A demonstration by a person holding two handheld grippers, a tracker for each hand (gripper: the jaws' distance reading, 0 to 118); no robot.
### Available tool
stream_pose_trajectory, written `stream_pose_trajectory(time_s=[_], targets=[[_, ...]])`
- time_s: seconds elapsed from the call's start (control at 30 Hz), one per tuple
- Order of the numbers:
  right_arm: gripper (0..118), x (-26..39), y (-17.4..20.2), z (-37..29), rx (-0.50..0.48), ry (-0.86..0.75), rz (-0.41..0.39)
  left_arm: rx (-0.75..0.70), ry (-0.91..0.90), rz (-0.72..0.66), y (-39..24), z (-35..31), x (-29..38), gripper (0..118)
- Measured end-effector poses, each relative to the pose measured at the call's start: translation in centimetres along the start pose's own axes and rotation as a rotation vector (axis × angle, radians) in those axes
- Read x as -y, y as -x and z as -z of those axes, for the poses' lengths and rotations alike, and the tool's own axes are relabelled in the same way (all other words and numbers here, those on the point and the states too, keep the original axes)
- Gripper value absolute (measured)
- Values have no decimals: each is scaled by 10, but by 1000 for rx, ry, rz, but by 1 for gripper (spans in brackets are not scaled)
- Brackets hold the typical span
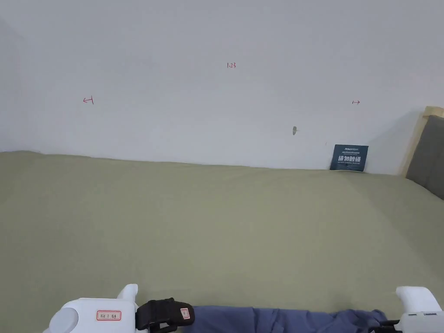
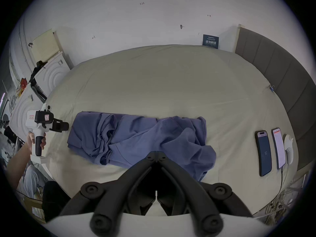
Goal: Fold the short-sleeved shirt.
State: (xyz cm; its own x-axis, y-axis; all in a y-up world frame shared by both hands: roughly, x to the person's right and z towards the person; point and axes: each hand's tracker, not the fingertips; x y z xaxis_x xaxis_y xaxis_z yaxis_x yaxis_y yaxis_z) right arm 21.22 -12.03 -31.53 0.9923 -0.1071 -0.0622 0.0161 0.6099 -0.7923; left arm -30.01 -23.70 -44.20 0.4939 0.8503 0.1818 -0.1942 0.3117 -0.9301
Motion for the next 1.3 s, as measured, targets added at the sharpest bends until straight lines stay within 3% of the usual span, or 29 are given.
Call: stream_pose_trajectory(time_s=[0.1,0.27,0.33,0.37,0.43,0.5,0.57,0.7,0.77,1.03,1.17,1.3], targets=[[0,0,-3,-4,-1,-8,6,-30,24,-35,1,17,8,118],[0,1,-5,-8,-1,-16,11,93,-14,-96,1,43,21,117],[0,2,-5,-7,0,-12,9,103,-16,-106,-1,52,21,109],[0,3,-5,-6,0,-11,10,108,-20,-120,-2,55,21,94],[0,4,-5,-4,1,-5,15,28,-20,-119,-1,56,22,8],[0,5,-5,-3,2,-2,14,-138,-39,-68,-1,57,24,8],[0,6,-5,-2,5,2,13,2,-24,-154,12,48,26,8],[0,5,-2,-3,3,5,9,-96,-57,-108,10,16,13,8],[0,2,2,-2,3,3,-2,-109,-92,-102,13,-18,5,8],[0,-2,25,14,-30,13,-26,-387,-190,-74,-19,-151,3,8],[0,1,33,19,-54,30,-46,-381,-182,7,-68,-149,-1,8],[0,3,30,14,-57,32,-44,-338,-108,116,-121,-98,-6,8]])
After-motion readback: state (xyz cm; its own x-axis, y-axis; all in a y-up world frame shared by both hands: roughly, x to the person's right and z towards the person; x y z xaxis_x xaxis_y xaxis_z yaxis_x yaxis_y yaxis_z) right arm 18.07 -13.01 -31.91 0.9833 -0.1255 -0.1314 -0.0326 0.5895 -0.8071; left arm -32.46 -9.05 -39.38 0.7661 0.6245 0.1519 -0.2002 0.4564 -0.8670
